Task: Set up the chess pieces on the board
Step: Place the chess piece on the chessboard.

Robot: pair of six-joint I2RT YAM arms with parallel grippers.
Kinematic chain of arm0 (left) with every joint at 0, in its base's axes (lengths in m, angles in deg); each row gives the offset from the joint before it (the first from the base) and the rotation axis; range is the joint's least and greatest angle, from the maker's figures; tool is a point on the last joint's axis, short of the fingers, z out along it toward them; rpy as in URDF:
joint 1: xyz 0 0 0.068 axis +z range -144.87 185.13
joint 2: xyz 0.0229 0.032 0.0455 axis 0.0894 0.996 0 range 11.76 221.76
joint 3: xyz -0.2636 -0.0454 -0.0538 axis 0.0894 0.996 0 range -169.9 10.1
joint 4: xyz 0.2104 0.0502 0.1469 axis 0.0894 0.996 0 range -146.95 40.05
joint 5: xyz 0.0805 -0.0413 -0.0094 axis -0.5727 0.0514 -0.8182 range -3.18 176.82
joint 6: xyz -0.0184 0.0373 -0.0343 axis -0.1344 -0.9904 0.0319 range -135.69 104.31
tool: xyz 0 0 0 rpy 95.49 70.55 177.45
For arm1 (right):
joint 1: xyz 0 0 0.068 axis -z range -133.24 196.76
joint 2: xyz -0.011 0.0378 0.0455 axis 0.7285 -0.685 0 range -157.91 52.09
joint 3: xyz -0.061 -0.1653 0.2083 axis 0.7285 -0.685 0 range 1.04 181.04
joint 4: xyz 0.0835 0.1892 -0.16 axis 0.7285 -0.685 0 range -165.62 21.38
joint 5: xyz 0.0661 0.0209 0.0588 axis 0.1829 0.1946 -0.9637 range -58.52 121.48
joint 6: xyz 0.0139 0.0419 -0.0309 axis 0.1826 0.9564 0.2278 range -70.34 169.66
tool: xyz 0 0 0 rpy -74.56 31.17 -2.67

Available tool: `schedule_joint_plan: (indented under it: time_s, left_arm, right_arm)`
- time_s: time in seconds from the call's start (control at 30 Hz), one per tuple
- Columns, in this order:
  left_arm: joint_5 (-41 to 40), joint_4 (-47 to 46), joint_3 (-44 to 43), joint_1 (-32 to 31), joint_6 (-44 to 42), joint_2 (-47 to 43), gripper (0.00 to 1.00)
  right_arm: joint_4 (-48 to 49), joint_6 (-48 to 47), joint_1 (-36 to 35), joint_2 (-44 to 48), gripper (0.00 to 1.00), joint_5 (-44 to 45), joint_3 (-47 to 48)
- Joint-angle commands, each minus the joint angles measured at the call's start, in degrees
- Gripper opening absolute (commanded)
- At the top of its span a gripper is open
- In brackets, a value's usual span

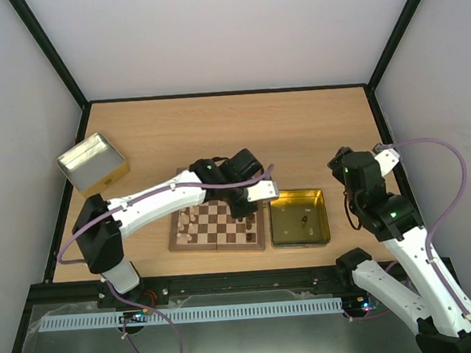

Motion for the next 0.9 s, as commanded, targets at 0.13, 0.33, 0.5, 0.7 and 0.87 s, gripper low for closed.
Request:
schedule_joint_plan:
  time_s: [0.13, 0.33, 0.5, 0.7, 0.87]
  left_arm:
    - [-1.40, -0.79, 12.35, 3.35, -1.51, -8.20, 0.02]
    - [1.22, -3.28, 16.60, 3.46, -1.60, -8.36, 0.02]
    - [3.12, -5.20, 17.12, 3.35, -1.06, -6.17, 0.02]
    - [4.17, -5.90, 16.67, 1.67, -0.39, -3.50, 0.02]
    - [3.37, -6.36, 17.98, -0.42, -0.18, -2.49, 0.02]
  right_arm:
    - [1.22, -0.15, 0.24, -0.83, 0.85, -0.26, -1.69]
    - [2.28, 0.53, 0.24, -1.44, 0.85, -1.73, -3.16]
    - [2.07, 0.69, 0.24, -1.17, 0.84, -1.89, -3.41]
    - [1.72, 0.70, 0.24, -0.84, 0.84, -1.53, -3.82]
    - [1.88, 0.64, 0.28, -0.86, 0.84, -1.62, -3.93]
